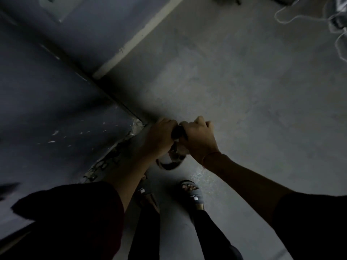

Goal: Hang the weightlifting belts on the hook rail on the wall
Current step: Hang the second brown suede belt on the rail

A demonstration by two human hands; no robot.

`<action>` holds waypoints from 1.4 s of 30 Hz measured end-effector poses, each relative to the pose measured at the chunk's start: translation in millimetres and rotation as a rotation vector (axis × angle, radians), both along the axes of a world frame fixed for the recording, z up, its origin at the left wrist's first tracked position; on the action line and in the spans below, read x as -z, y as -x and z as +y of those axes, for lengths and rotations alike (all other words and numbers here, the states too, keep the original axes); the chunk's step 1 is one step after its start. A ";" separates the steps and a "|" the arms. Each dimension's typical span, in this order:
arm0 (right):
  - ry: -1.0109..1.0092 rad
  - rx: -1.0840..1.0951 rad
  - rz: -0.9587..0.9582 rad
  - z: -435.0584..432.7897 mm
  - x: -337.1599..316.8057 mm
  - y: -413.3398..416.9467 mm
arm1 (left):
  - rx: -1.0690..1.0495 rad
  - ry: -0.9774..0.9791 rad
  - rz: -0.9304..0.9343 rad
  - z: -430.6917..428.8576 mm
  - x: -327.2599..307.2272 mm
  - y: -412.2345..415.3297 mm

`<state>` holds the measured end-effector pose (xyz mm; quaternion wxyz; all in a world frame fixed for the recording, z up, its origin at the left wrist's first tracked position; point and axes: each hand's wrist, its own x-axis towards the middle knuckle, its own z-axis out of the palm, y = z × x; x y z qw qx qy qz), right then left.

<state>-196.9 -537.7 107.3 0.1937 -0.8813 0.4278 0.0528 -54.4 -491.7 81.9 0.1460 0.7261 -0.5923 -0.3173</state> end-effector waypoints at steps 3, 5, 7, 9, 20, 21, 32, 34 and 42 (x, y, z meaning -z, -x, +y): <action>0.177 -0.054 -0.076 1.1 -68.8 4.1 | -0.264 -0.001 0.192 16.3 -75.4 14.4; 0.213 0.023 -0.196 9.5 -115.5 4.2 | -0.432 0.029 0.319 32.9 -124.3 21.2; 0.121 0.183 -0.337 23.1 -160.1 3.8 | -0.560 0.084 0.459 48.8 -172.7 26.0; -0.040 0.306 -0.536 42.8 -202.9 2.0 | -0.631 0.152 0.556 65.5 -220.8 30.2; -0.525 0.578 -1.109 187.7 -401.5 -7.6 | -0.895 0.609 0.883 203.0 -436.7 36.7; -0.567 0.551 -1.140 199.6 -422.4 -8.8 | -0.909 0.633 0.904 213.5 -453.0 36.0; -0.707 0.030 -1.204 257.8 -586.2 -13.2 | -0.978 0.912 0.959 283.4 -622.9 20.7; -0.727 -0.028 -1.234 259.9 -604.0 -20.7 | -1.018 0.962 0.929 289.8 -647.1 14.2; -0.824 -0.061 -1.461 275.0 -663.9 -70.2 | -1.058 1.179 0.791 316.9 -713.9 -3.0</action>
